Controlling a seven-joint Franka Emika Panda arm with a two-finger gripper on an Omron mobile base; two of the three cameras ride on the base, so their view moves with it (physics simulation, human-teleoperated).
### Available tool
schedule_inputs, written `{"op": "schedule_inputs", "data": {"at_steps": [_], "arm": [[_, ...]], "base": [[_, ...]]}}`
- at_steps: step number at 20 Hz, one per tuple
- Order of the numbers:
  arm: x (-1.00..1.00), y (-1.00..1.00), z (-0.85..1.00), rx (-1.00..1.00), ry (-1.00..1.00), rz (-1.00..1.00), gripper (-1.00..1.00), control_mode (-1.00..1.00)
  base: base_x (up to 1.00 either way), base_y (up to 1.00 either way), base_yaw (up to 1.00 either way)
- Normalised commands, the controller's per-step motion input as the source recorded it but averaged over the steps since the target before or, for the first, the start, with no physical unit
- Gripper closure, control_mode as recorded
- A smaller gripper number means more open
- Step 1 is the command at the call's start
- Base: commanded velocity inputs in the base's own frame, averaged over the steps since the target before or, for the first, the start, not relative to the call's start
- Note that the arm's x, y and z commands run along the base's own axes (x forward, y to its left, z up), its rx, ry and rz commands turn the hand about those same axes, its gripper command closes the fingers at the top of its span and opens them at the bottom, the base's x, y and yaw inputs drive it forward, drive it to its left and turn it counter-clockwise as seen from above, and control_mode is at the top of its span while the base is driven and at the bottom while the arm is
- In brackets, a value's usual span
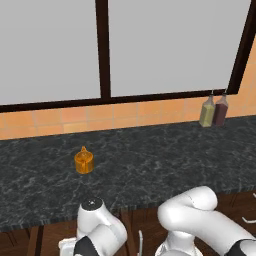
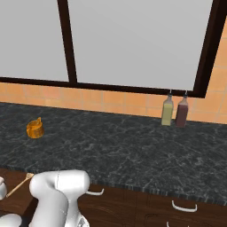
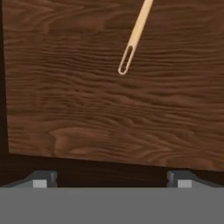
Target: Pick the wooden spoon from the drawer and place it on the counter.
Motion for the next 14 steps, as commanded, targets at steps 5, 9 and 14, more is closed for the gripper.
{"op": "schedule_inputs", "data": {"at_steps": [5, 9, 14], "arm": [[-0.18, 0.29, -0.22, 0.0, 0.11, 0.04, -1.0, -1.0], [-0.5, 0.29, -0.21, 0.0, 0.09, 0.02, -1.0, -1.0], [-0.58, 0.25, -0.12, 0.0, 0.13, 0.0, -1.0, -1.0]], "base": [[0.0, 0.0, 0.0], [0.0, 0.0, 0.0], [0.0, 0.0, 0.0]]}}
